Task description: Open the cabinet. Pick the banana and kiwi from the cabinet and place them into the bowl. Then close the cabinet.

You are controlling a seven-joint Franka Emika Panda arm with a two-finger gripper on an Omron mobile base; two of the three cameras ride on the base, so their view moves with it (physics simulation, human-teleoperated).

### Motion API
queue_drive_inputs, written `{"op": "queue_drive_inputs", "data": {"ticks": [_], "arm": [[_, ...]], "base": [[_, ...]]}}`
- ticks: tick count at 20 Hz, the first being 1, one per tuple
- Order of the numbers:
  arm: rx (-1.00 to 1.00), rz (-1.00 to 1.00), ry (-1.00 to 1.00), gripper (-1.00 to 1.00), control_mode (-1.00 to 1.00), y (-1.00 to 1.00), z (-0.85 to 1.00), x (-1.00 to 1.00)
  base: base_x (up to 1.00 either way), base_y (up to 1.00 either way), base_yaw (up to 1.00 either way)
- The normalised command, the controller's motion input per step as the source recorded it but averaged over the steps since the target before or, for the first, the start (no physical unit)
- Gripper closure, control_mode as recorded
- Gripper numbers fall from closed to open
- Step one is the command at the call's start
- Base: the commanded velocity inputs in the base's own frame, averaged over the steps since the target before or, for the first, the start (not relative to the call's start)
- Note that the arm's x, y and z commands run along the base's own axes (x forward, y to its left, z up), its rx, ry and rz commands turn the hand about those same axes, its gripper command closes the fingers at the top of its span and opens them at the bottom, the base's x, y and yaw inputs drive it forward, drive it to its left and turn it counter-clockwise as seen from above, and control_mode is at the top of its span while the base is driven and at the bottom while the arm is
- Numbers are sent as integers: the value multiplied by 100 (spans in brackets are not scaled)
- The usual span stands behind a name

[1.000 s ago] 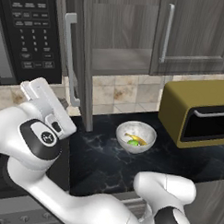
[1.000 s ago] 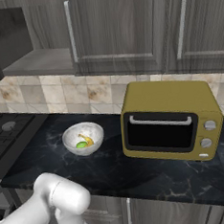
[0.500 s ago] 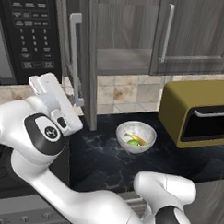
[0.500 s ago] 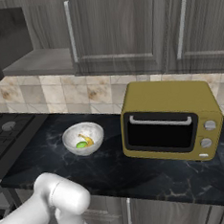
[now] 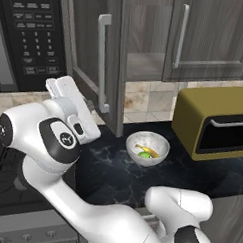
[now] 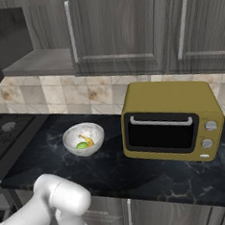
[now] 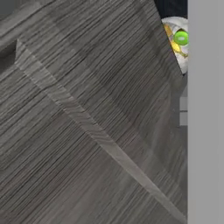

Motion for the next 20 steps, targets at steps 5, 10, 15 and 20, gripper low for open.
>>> {"op": "queue_drive_inputs", "data": {"ticks": [5,10,15,20], "arm": [[0,0,0,100,-100,-40,0,1],[0,0,0,100,-100,-44,0,3],[0,0,0,100,-100,-41,4,12],[0,0,0,100,-100,-36,8,14]], "base": [[0,0,0],[0,0,0],[0,0,0],[0,0,0]]}}
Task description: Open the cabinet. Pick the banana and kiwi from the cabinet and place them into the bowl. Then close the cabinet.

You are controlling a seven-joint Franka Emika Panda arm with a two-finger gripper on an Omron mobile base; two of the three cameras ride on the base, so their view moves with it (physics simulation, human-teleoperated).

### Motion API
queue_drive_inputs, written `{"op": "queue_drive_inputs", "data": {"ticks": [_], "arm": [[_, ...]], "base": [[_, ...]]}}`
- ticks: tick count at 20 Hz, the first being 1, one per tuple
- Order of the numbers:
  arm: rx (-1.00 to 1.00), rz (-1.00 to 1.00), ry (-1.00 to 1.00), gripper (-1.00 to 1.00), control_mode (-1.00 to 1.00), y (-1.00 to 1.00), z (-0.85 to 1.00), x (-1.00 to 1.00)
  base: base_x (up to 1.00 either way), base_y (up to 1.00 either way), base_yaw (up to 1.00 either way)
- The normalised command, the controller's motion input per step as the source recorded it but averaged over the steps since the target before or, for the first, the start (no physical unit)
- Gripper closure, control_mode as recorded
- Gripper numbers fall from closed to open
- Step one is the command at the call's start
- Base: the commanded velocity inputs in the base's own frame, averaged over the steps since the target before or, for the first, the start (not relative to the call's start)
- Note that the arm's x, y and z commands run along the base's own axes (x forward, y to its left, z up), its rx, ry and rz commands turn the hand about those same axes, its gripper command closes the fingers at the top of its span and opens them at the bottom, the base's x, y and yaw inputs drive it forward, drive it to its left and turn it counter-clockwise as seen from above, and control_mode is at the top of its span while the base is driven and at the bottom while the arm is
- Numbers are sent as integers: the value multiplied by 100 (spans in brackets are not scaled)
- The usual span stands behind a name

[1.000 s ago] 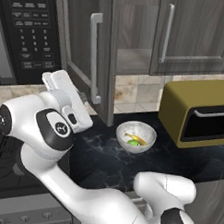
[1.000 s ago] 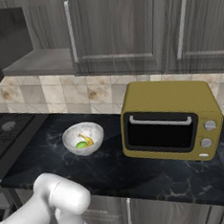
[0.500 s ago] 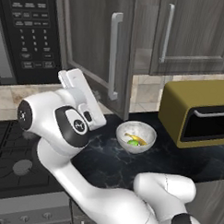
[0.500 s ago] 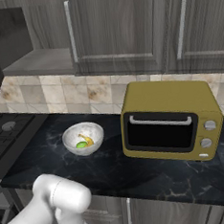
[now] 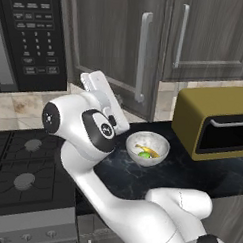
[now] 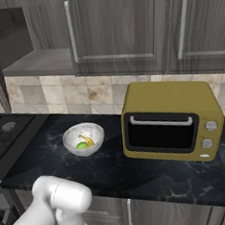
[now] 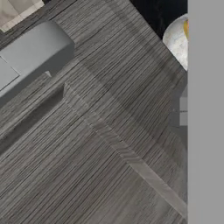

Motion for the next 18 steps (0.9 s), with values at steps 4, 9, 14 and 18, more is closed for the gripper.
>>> {"op": "queue_drive_inputs", "data": {"ticks": [4,9,14,18], "arm": [[0,0,0,100,-100,-32,7,17],[0,0,0,100,-100,-23,2,32],[0,0,0,100,-100,-18,5,32],[0,0,0,100,-100,-15,2,36]], "base": [[0,0,0],[0,0,0],[0,0,0],[0,0,0]]}}
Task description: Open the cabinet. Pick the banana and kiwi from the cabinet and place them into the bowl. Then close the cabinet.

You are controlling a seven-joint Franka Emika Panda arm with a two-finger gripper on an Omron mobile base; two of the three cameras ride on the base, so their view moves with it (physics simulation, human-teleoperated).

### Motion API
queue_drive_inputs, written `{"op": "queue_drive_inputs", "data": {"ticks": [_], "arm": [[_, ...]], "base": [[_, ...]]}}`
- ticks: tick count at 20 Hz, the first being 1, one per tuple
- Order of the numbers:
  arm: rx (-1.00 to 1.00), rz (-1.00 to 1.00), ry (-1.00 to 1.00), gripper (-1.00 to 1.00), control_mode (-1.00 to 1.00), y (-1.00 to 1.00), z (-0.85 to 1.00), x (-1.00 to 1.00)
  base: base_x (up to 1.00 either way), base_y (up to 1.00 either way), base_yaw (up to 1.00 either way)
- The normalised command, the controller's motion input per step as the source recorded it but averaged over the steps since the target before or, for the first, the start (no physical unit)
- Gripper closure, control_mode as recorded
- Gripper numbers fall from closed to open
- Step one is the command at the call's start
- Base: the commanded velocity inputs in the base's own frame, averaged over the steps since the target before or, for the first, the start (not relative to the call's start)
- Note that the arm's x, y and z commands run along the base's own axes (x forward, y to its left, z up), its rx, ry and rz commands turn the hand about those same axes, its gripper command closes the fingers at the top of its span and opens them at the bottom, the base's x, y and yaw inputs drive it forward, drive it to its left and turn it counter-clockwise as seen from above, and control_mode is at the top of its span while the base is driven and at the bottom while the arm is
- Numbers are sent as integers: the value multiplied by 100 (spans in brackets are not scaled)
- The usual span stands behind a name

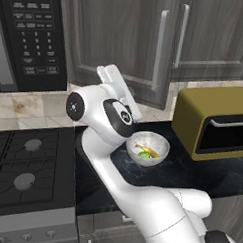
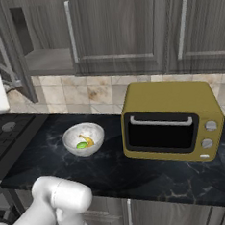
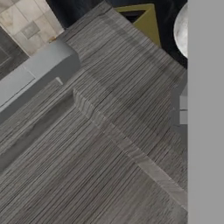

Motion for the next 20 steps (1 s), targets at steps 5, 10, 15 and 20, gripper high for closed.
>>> {"op": "queue_drive_inputs", "data": {"ticks": [5,10,15,20], "arm": [[0,0,0,100,-100,-15,0,35],[0,0,0,100,-100,-12,0,39],[0,0,0,100,-100,-13,0,49],[0,0,0,100,-100,-18,0,55]], "base": [[0,0,0],[0,0,0],[0,0,0],[0,0,0]]}}
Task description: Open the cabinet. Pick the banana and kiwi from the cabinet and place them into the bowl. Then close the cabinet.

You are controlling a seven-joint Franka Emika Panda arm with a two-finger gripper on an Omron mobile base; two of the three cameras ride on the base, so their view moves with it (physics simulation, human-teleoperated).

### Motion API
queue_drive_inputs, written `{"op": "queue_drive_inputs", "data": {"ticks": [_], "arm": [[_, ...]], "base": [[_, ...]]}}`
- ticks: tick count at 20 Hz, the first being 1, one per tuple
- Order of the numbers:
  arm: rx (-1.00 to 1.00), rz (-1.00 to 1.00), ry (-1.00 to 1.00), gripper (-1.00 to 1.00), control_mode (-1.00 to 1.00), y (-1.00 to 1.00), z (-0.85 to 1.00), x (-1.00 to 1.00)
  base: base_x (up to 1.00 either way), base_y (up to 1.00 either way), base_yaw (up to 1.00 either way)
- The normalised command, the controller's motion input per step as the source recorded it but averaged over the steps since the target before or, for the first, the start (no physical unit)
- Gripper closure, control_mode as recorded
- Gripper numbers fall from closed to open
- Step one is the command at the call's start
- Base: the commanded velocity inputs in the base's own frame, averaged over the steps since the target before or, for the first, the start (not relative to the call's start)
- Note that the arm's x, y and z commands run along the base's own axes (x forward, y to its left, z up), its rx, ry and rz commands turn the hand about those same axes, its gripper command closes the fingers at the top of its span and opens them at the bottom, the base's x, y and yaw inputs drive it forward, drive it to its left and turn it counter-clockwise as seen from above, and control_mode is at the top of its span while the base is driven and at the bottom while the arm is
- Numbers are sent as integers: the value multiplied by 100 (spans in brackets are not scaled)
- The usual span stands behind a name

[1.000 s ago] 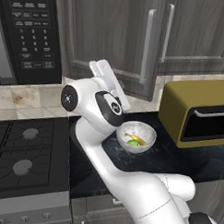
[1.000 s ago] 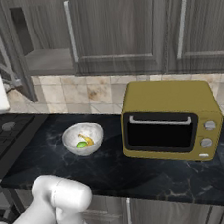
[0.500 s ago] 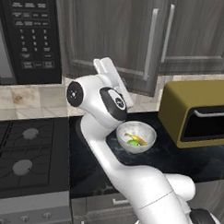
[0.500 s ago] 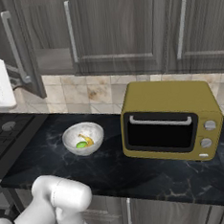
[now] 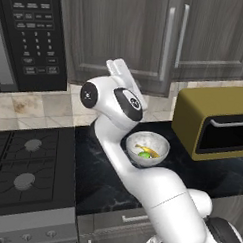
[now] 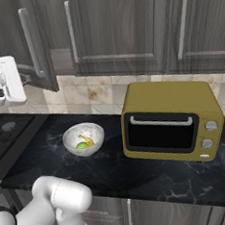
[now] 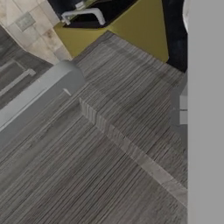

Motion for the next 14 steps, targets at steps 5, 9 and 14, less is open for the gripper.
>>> {"op": "queue_drive_inputs", "data": {"ticks": [5,9,14], "arm": [[0,0,0,100,-100,-18,0,46],[0,0,0,100,-100,-18,0,43],[0,0,0,100,-100,-17,0,42]], "base": [[0,0,0],[0,0,0],[0,0,0]]}}
